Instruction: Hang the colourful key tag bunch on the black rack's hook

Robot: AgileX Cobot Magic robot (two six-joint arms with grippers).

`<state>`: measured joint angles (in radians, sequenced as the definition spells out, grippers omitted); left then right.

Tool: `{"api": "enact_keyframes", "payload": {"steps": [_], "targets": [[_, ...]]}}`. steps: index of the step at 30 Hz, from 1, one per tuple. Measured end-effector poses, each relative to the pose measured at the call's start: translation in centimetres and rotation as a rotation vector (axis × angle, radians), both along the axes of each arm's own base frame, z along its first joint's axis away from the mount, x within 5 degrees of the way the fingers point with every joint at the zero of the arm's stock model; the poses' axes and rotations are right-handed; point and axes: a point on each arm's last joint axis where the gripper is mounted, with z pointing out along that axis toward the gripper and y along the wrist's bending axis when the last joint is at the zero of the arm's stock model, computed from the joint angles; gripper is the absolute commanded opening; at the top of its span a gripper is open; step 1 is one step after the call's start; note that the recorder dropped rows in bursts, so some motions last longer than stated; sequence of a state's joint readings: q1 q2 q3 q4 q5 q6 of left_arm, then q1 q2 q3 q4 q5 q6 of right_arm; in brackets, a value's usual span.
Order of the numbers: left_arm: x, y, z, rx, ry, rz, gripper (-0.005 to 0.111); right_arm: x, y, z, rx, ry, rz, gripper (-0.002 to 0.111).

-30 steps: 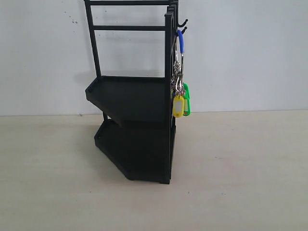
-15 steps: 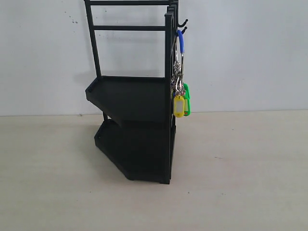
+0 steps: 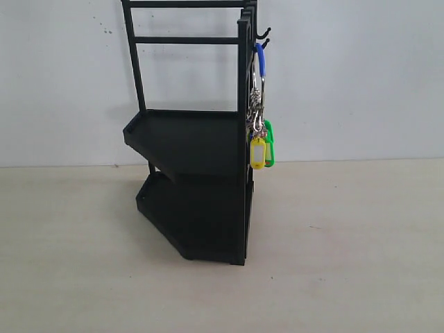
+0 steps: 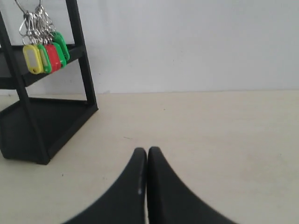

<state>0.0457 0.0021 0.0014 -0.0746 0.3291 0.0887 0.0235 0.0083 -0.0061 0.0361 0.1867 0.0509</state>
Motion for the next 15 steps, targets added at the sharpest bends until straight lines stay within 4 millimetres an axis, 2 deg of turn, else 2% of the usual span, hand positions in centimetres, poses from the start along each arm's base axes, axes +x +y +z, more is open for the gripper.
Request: {"api": "enact_keyframes", "payload": {"steps": [8, 15], "targets": [[0.0, 0.0, 0.0, 0.000, 0.000, 0.000, 0.004, -0.2, 0.0, -1.3, -0.012, 0.143, 0.006, 0.000], [0.0, 0.0, 0.0, 0.000, 0.000, 0.000, 0.004, -0.3, -0.2, -1.7, -0.013, 0.174, -0.036, 0.000]]}}
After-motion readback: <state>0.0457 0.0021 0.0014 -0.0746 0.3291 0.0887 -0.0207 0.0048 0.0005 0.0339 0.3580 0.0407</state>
